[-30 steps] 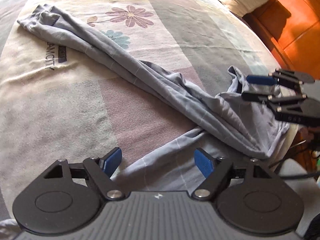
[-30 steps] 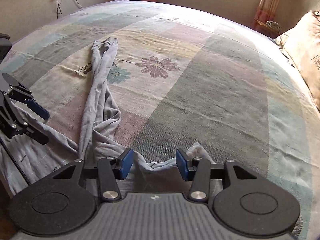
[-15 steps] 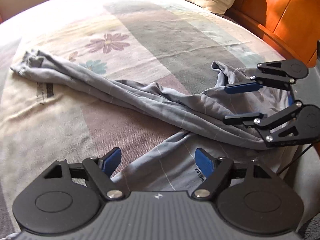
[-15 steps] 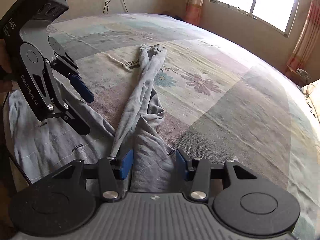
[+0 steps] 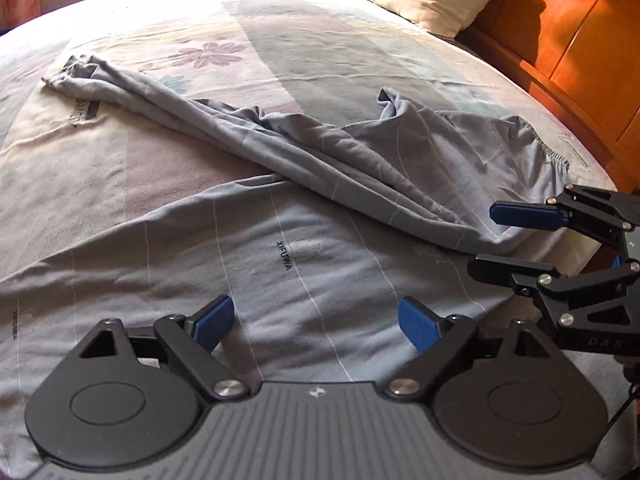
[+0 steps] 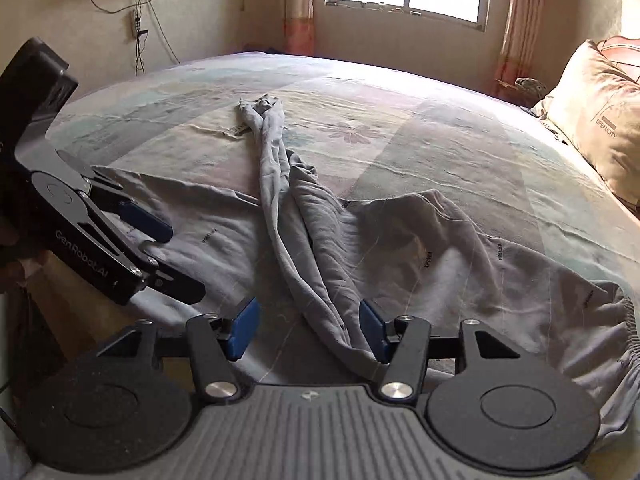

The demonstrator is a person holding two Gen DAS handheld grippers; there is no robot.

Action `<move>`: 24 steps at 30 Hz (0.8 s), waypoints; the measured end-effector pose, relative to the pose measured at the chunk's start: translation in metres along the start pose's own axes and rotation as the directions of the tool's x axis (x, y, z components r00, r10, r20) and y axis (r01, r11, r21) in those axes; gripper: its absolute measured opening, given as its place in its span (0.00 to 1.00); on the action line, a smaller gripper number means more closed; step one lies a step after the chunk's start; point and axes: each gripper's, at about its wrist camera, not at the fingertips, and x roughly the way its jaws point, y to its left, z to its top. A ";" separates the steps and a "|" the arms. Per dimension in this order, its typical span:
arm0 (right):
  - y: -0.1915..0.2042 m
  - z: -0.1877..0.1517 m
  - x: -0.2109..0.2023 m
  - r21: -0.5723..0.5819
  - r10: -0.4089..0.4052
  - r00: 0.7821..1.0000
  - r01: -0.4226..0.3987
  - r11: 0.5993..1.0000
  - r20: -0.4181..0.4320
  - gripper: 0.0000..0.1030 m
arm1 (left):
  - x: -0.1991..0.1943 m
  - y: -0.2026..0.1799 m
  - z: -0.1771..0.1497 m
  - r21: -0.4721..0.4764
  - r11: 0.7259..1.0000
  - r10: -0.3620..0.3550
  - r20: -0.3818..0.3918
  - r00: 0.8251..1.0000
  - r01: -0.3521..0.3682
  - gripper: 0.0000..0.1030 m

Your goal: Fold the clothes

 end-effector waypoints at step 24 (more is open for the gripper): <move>0.030 0.055 0.067 -0.177 0.139 0.990 -0.137 0.975 -0.001 0.02 | -0.007 0.031 0.051 -0.209 0.975 -0.081 0.000 0.997 0.079 0.87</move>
